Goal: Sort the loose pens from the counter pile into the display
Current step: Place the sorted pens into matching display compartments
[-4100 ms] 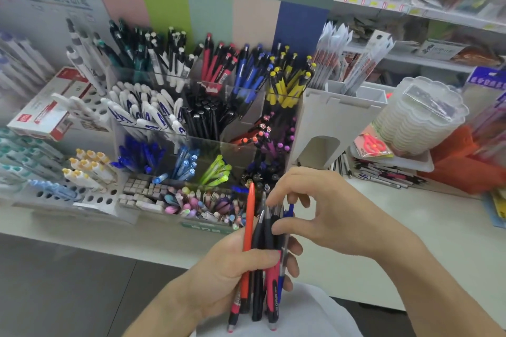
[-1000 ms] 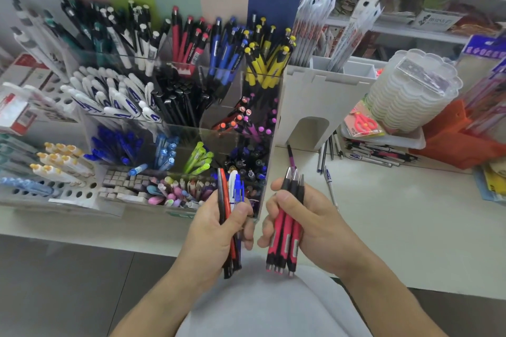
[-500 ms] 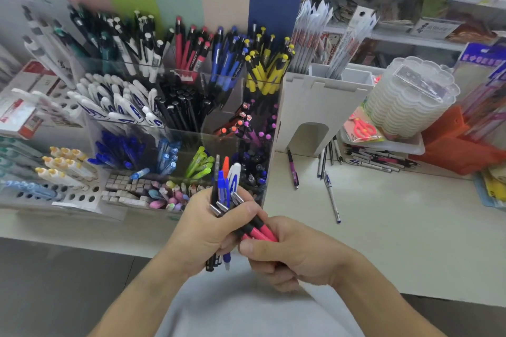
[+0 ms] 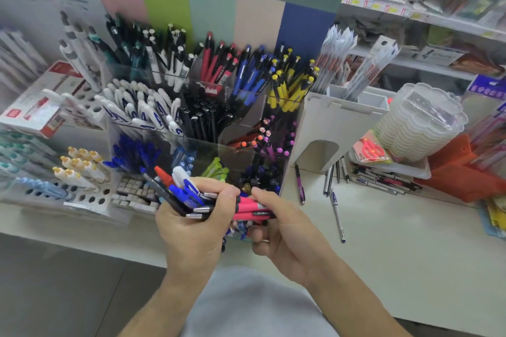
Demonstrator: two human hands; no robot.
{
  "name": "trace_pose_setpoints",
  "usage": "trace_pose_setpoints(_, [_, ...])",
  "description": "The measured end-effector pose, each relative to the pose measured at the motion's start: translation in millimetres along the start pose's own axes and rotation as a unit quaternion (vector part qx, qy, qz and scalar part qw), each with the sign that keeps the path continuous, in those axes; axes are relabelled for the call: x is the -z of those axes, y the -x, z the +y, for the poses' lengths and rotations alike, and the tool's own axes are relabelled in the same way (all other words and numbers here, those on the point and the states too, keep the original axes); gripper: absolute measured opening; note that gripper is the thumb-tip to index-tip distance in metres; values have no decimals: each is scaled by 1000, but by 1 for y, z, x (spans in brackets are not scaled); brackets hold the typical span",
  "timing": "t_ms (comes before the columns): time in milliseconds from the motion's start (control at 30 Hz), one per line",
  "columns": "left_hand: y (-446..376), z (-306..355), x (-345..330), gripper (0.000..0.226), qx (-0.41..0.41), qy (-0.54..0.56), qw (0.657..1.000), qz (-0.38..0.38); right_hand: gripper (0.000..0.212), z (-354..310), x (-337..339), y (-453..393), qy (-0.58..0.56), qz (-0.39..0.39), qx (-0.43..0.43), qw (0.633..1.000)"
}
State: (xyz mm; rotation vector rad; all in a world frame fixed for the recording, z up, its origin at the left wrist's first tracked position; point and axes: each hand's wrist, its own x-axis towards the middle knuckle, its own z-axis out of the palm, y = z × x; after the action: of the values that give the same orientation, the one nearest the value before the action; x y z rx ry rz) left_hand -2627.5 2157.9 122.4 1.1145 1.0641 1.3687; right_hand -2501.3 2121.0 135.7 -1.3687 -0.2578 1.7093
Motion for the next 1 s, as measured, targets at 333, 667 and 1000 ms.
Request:
trace_pose_setpoints(333, [-24,3,8,25,74,67,991,-90,19,-20,-5,-1,-17,55,155,986])
trace_pose_setpoints(667, [-62,-1,18,27,102,43,994,13,13,-81,7,6,141,245,456,844])
trace_pose_setpoints(1000, [-91,15,40,26,116,75,990,-35,16,-163,-68,-41,431,164,656,598])
